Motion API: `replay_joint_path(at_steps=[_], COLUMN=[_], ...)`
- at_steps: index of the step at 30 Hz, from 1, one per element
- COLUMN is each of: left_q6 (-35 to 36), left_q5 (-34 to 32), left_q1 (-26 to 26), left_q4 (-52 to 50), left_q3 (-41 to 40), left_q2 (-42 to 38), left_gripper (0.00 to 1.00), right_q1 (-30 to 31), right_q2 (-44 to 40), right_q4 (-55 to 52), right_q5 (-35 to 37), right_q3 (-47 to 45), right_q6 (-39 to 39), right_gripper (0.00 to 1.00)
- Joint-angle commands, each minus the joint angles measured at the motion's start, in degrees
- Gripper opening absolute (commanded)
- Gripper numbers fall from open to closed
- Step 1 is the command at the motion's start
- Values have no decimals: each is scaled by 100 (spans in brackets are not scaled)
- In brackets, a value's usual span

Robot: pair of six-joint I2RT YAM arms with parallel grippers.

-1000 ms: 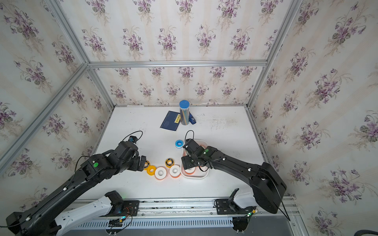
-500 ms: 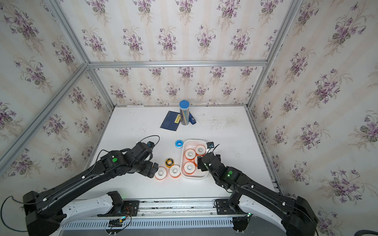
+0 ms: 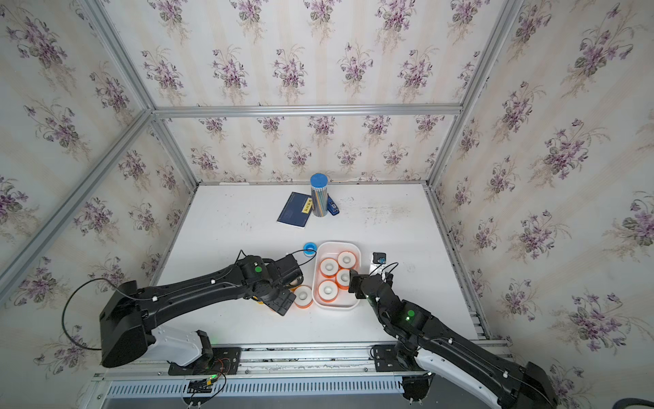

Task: Put the sealing tape into the storage box
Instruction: Pick up the sealing tape at the center of the board.

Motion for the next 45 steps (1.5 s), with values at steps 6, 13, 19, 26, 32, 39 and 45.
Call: replay_joint_path(at_steps=[6, 13, 19, 26, 32, 39, 45], left_q6=[71, 30, -25, -87, -87, -141, -184], left_q5=[-225, -355, -363, -348, -320, -302, -284], left_q1=[-18, -27, -44, -53, -53, -53, -59], left_q4=[48, 93, 108, 182, 237, 246, 284], left_q3=[85, 231, 249, 211, 211, 168, 97], left_q2=[608, 1068, 1246, 1439, 1531, 1582, 1549], left_gripper=[97, 97, 95, 90, 87, 81, 78], right_q1=[-1, -1, -1, -1, 0, -1, -1], right_q2=[34, 43, 78, 86, 121, 130, 139], right_q4=[196, 236, 243, 257, 269, 266, 280], right_q5=[169, 168, 160, 151, 143, 134, 107], right_q3=[-87, -112, -110, -105, -100, -102, -102], right_q6=[89, 95, 95, 98, 88, 92, 75], right_gripper=[93, 93, 93, 93, 94, 94, 94])
